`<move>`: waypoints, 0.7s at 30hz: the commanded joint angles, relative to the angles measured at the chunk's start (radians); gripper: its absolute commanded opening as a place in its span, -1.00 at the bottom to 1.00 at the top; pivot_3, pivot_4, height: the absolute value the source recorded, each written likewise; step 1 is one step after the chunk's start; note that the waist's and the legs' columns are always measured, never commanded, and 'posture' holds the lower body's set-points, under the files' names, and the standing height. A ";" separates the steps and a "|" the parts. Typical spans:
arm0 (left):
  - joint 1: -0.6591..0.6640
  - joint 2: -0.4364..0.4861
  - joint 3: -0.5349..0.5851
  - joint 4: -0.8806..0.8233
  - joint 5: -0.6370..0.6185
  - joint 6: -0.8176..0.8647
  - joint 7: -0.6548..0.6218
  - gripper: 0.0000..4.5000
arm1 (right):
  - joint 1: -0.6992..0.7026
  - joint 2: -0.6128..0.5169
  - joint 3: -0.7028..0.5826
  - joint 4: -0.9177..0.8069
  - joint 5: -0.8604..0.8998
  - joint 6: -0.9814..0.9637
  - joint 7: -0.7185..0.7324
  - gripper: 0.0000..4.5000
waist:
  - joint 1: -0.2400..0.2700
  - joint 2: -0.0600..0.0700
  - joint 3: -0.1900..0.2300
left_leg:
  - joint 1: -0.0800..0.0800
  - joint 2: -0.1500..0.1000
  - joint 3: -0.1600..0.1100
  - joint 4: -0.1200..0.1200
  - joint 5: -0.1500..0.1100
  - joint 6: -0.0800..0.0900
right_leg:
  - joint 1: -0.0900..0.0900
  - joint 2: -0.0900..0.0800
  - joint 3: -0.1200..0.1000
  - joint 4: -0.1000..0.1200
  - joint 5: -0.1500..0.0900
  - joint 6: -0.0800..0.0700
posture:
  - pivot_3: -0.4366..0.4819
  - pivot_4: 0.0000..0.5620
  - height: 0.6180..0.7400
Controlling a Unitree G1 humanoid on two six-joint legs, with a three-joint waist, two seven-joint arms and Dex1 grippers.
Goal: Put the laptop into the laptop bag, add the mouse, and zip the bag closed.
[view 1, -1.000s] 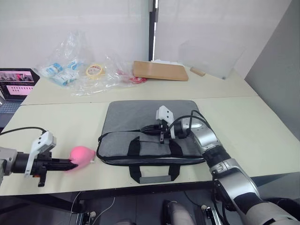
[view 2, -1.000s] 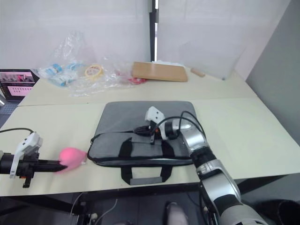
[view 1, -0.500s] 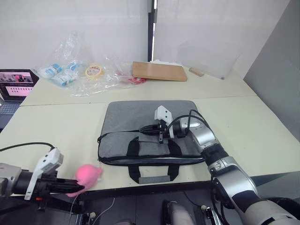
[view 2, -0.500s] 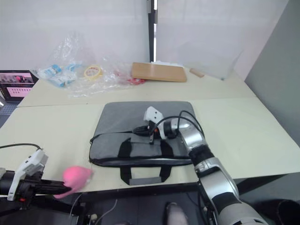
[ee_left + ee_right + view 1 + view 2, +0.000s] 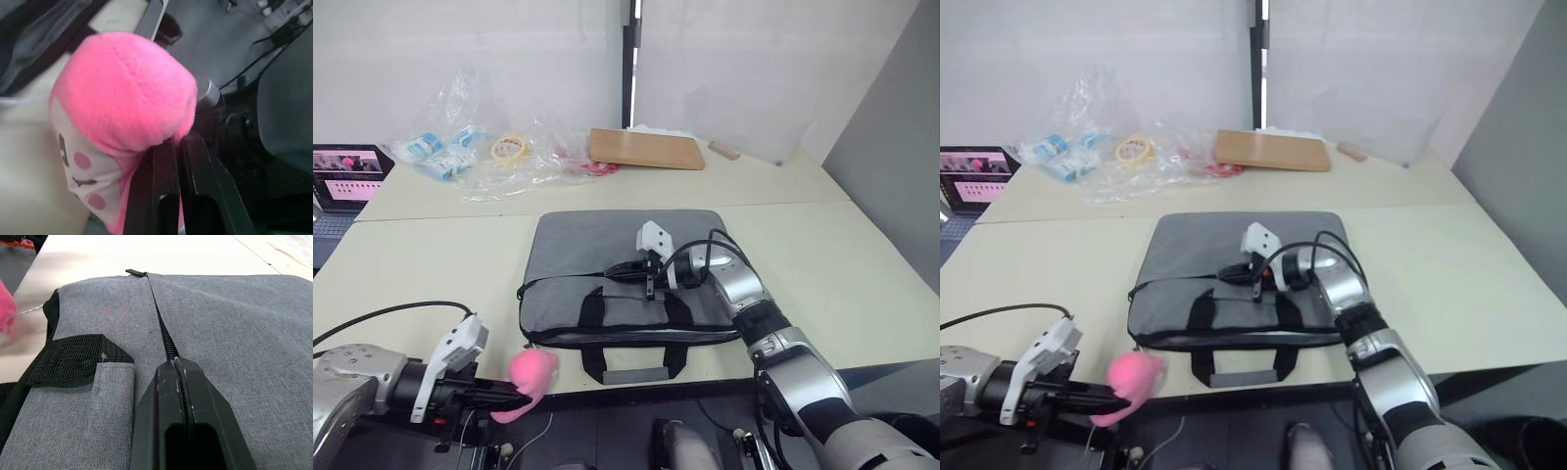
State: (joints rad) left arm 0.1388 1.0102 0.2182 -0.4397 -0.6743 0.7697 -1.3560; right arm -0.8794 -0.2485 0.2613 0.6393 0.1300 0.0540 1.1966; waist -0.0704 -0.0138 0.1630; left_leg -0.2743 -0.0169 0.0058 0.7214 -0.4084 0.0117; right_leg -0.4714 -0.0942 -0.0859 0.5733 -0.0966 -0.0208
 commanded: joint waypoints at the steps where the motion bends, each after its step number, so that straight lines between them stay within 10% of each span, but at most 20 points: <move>1: -0.052 -0.025 -0.068 -0.058 -0.053 0.028 0.026 -0.99 | 0.014 -0.003 0.012 0.031 -0.032 0.019 -0.006 -1.00 | 0.000 0.000 0.000 | 0.000 0.000 0.000 0.000 0.000 0.000 | 0.000 0.000 0.000 0.000 0.000 0.000 | -0.05 -0.47 1.00; 21: -0.488 -0.449 -0.459 0.111 -0.004 0.053 0.218 -0.99 | 0.033 -0.026 0.001 -0.012 -0.023 0.058 -0.006 -1.00 | 0.022 -0.001 -0.001 | 0.001 -0.001 -0.001 0.002 0.000 0.001 | 0.003 -0.001 0.002 -0.001 0.000 0.000 | -0.05 -0.47 1.00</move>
State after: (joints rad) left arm -0.3285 0.5798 -0.2239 -0.3243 -0.6730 0.8481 -1.1397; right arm -0.8690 -0.2711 0.2529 0.6142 0.1289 0.0934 1.1978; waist -0.0489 -0.0153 0.1620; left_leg -0.2737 -0.0177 0.0049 0.7235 -0.4085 0.0128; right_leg -0.4681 -0.0950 -0.0839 0.5723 -0.0962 -0.0204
